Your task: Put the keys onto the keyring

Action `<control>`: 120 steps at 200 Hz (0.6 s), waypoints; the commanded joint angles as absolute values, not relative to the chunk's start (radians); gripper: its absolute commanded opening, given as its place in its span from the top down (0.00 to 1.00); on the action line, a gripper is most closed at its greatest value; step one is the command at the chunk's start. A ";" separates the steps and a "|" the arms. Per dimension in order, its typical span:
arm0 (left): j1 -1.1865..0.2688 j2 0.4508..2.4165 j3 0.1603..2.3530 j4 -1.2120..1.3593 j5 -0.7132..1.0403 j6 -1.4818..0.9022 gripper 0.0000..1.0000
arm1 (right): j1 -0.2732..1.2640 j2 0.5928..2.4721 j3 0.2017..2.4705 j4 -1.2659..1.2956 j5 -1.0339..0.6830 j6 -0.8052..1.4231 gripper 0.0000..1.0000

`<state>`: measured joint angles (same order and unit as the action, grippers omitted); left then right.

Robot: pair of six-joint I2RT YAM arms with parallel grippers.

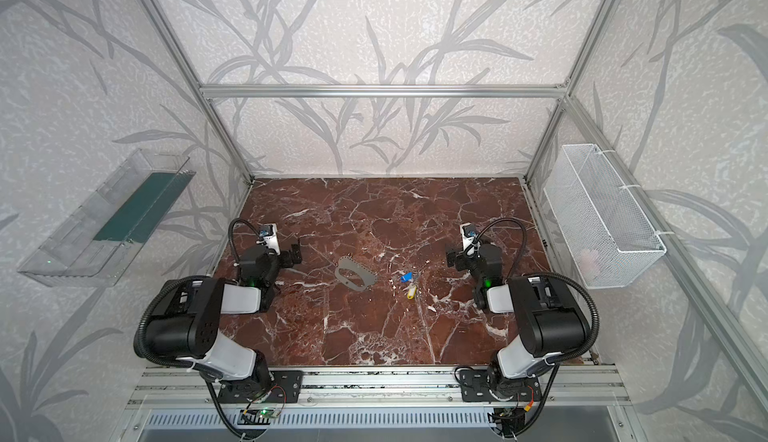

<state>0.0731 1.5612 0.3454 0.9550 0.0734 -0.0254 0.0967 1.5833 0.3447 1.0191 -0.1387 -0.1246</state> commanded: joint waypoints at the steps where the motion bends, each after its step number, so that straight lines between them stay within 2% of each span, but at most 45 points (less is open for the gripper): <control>1: 0.074 1.567 0.365 0.964 0.086 -0.015 0.01 | 0.097 1.587 0.341 1.047 -0.132 -0.129 0.01; 16: 0.075 1.567 0.365 0.965 0.086 -0.015 0.01 | 0.097 1.588 0.342 1.045 -0.128 -0.130 0.01; 34: 0.075 1.567 0.365 0.964 0.086 -0.015 0.01 | 0.097 1.586 0.376 0.977 -0.025 -0.085 0.01; 120: 0.074 1.568 0.366 0.963 0.086 -0.017 0.01 | 0.097 1.587 0.374 0.981 -0.023 -0.084 0.01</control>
